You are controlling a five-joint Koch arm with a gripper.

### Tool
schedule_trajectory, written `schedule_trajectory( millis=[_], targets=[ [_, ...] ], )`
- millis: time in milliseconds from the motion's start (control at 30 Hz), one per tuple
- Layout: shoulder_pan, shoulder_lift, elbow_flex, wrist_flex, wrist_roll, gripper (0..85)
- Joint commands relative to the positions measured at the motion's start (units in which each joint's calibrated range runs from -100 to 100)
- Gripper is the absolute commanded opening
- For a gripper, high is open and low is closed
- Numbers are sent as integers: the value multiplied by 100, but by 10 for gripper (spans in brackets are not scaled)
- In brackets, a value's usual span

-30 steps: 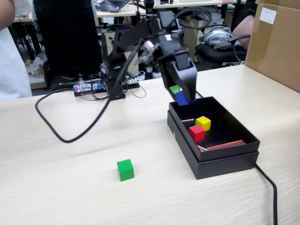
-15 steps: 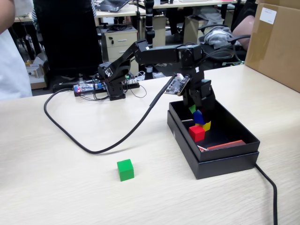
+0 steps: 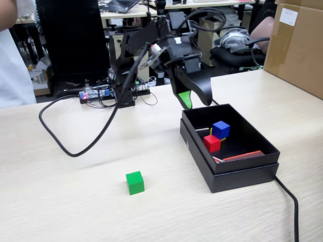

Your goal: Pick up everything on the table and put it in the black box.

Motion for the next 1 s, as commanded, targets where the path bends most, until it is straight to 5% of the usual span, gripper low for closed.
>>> schedule_trajectory(
  millis=[0, 233, 733, 967],
  targets=[
    [-425, -504, 246, -19, -269, 419],
    [-1011, 1469, 309, -19, -464, 481],
    [-982, 3971, 1642, -10, -454, 471],
    [-938, 4338, 1868, 59, -488, 293]
  ],
)
